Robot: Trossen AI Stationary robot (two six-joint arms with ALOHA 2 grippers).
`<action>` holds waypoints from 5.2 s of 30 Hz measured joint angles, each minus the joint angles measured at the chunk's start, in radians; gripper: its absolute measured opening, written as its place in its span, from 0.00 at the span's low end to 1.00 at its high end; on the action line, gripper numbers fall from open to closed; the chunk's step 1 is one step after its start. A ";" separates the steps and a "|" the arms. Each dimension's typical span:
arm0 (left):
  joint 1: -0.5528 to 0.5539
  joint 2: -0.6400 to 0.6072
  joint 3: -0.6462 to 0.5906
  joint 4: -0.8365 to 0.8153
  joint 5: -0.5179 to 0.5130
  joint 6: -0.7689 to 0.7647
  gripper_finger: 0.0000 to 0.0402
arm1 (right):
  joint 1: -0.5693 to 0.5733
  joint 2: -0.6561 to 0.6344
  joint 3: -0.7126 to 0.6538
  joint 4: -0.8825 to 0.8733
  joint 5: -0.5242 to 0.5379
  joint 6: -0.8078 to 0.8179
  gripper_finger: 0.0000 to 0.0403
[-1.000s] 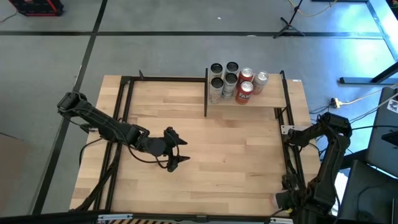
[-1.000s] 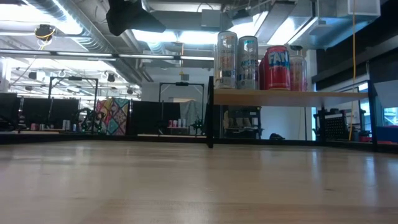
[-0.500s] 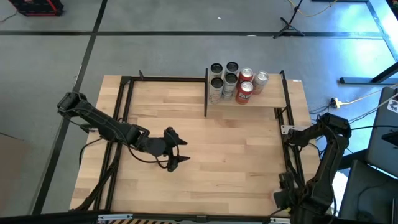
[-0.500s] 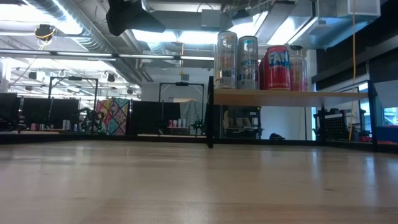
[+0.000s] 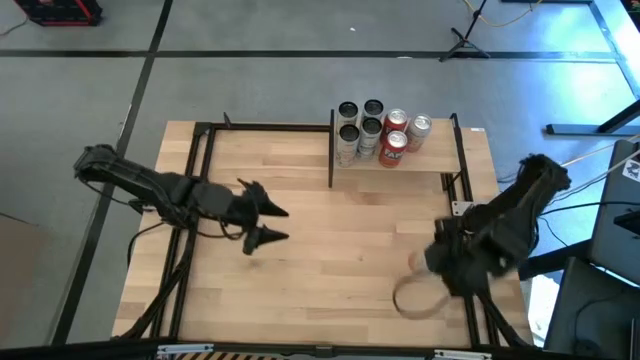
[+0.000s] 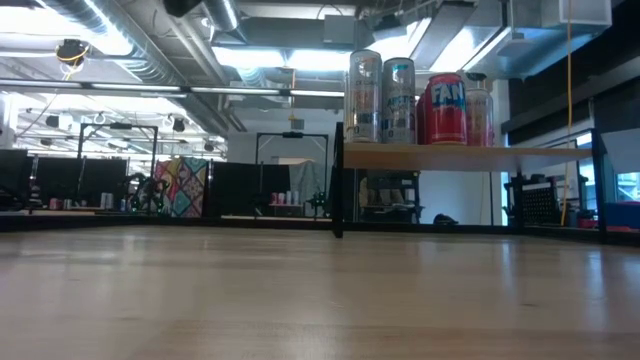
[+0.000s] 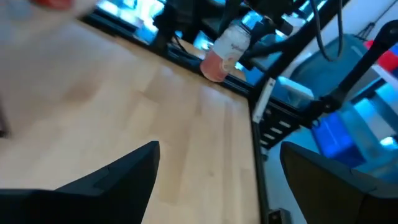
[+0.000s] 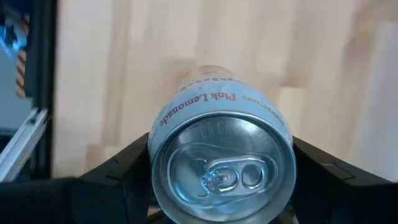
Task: Place canned beverage on shelf
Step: Put the orange white soda can on the shelf aligned with the other orange white soda can
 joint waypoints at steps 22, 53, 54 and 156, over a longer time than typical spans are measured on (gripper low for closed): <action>0.275 -0.196 0.000 -0.215 0.208 0.099 0.82 | -0.989 -0.126 0.106 -0.104 -0.006 -0.896 0.66; 0.282 -0.196 0.000 -0.211 0.086 0.101 0.82 | -0.857 -0.046 -0.008 0.122 -0.213 -0.817 0.66; 0.282 -0.196 0.000 -0.211 0.086 0.101 0.82 | -0.832 -0.029 -0.025 0.150 -0.213 -0.817 0.66; 0.276 0.719 0.139 0.329 0.060 -0.064 0.82 | -0.397 -0.383 -0.664 0.627 0.008 0.057 0.93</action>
